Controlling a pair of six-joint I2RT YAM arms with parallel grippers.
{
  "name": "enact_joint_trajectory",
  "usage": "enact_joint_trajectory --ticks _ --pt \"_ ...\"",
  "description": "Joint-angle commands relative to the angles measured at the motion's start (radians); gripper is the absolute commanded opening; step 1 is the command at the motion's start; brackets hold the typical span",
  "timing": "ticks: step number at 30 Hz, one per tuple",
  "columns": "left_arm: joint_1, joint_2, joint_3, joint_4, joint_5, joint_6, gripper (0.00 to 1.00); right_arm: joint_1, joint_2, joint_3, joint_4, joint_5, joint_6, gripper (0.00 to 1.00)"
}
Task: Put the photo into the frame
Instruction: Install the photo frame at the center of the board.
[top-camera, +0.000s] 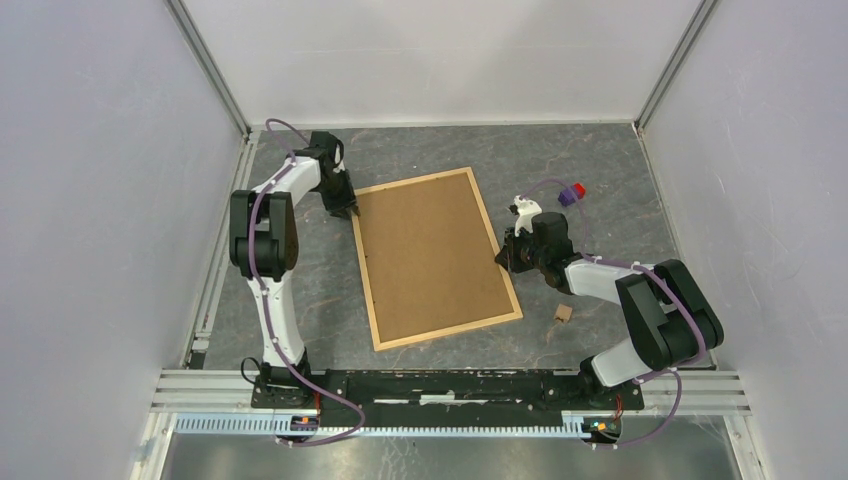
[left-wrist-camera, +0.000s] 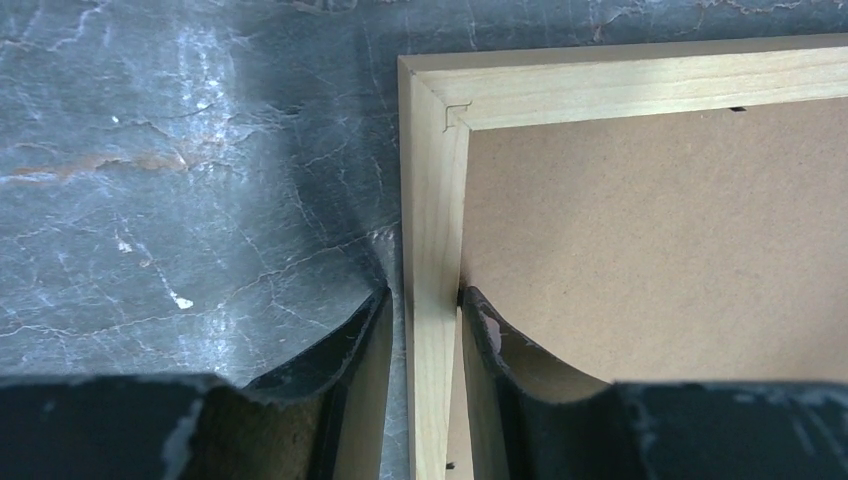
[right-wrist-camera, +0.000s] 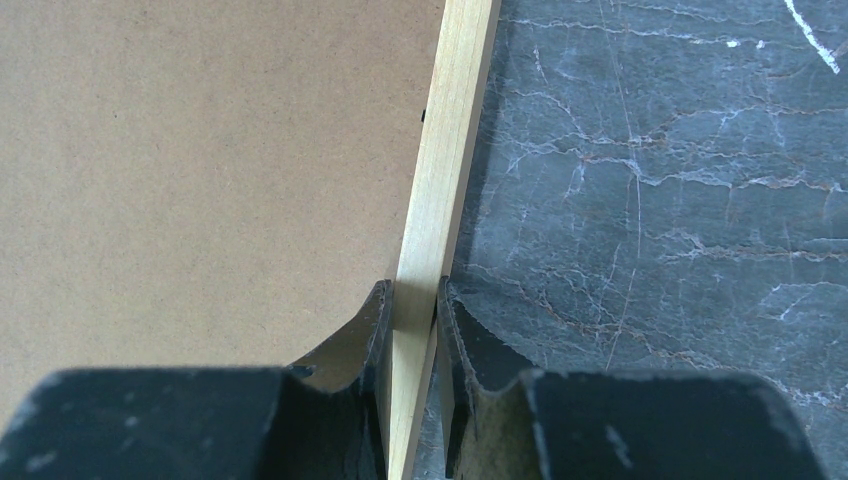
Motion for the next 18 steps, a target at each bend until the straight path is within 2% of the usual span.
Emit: enact_joint_trajectory --ticks 1,9,13,16,18 --pt "-0.003 0.05 0.005 -0.02 -0.134 0.068 0.38 0.015 0.029 -0.034 -0.155 -0.037 -0.027 0.0" --pt "-0.007 0.072 0.011 -0.031 -0.163 0.075 0.38 0.015 0.022 -0.036 -0.155 -0.036 -0.028 0.0" --pt "0.0 -0.024 -0.055 0.086 0.018 0.049 0.51 0.015 0.024 -0.036 -0.155 -0.04 -0.028 0.0" --pt "0.023 -0.088 -0.112 0.189 0.163 0.0 0.53 0.015 0.023 -0.037 -0.152 -0.041 -0.028 0.0" --pt "0.035 -0.124 -0.151 0.238 0.184 -0.014 0.54 0.015 0.022 -0.038 -0.151 -0.043 -0.025 0.0"
